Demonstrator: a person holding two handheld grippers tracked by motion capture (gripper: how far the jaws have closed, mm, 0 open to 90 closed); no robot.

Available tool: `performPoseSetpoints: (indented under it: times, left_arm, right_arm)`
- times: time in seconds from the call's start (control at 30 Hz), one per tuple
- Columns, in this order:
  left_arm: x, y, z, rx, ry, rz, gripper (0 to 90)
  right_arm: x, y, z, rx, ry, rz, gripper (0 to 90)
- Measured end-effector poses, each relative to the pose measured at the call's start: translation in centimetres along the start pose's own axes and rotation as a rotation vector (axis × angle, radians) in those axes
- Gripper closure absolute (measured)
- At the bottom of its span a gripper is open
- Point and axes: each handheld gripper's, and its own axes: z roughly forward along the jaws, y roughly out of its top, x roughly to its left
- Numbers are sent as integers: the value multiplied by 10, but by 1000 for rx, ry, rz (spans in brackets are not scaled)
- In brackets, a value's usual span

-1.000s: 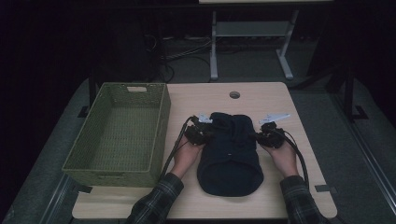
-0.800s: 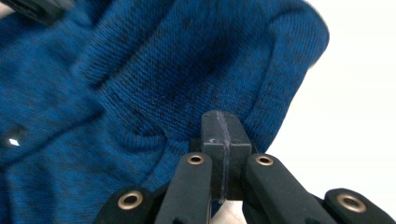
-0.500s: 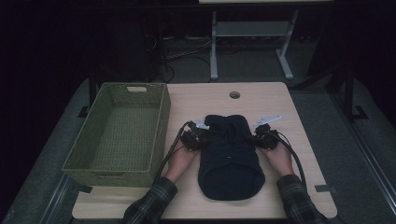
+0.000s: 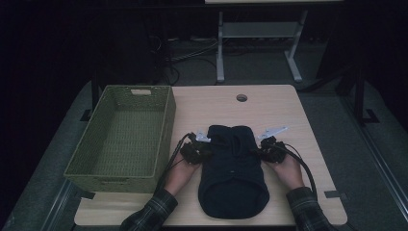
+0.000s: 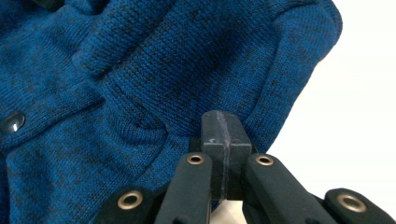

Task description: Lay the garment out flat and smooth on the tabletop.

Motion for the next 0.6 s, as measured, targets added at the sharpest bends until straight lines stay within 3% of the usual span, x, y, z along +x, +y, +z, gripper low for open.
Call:
performPoseSetpoints:
  times: [0.33,0.47,0.6]
  left_arm:
    - [-4,-5,-4,-3,-21,-28,895]
    - [0,-3,-8,-13,-28,-47,794]
    - [4,-2,-15,-44,-29,-70,722]
  right_arm:
    - [10,-6,-5,7,23,-18,895]
    - [8,-5,-9,7,26,-19,794]
    - [5,-2,-16,-27,12,-18,704]
